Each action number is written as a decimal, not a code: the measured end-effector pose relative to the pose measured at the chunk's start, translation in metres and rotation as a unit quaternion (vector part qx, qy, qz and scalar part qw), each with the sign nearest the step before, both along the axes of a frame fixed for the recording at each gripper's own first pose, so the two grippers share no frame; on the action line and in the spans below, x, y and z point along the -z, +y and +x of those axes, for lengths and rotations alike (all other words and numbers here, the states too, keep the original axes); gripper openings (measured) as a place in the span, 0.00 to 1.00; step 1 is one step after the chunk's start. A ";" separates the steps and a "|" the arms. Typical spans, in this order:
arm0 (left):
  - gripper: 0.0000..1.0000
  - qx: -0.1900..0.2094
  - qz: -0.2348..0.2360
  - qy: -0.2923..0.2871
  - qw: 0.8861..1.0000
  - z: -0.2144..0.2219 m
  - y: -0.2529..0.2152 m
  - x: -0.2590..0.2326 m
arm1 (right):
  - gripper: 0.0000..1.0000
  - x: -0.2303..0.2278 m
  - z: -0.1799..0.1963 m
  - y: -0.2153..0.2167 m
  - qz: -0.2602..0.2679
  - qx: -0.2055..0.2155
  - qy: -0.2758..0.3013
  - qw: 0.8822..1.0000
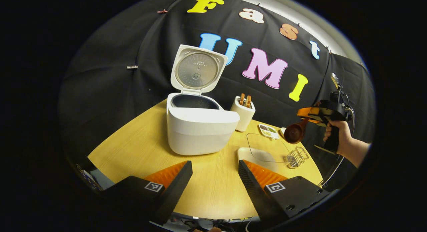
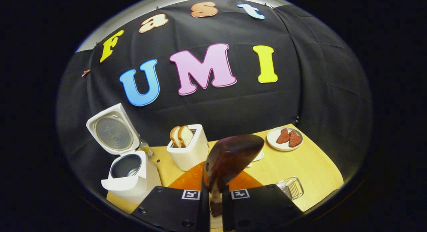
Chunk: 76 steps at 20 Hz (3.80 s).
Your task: Close the left gripper, press the button to open the rice cooker; take a wooden spoon from the chopstick holder with the right hand, scoop a spoonful of rice and pour it into the rice cooker, then put the wooden spoon back into the chopstick holder.
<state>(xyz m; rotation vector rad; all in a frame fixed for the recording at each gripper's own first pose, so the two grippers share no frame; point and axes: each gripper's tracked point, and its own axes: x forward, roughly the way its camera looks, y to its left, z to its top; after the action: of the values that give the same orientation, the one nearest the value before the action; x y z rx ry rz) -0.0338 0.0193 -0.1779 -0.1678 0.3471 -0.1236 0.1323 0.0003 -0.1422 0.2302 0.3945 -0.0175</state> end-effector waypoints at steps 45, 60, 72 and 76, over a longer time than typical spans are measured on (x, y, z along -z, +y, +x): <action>0.96 0.063 -0.037 0.039 0.997 0.010 -0.006 0.024 | 0.19 0.088 -0.047 0.030 0.277 0.164 0.146 0.935; 0.96 0.034 -0.020 0.001 0.999 0.019 0.045 -0.007 | 0.18 -0.023 -0.014 0.031 0.396 0.181 0.078 0.897; 0.96 -0.011 -0.021 -0.013 1.000 0.020 0.096 -0.010 | 0.18 -0.082 0.048 0.160 0.439 0.078 0.093 0.890; 0.96 -0.028 -0.017 -0.007 0.999 0.013 0.114 -0.006 | 0.18 -0.080 0.064 0.202 0.442 0.055 0.102 0.889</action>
<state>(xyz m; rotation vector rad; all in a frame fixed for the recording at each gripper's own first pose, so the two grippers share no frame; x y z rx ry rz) -0.0210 0.1333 -0.1719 -0.2103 0.3271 -0.0749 0.1968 0.2027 -0.0619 1.1649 0.5816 0.0287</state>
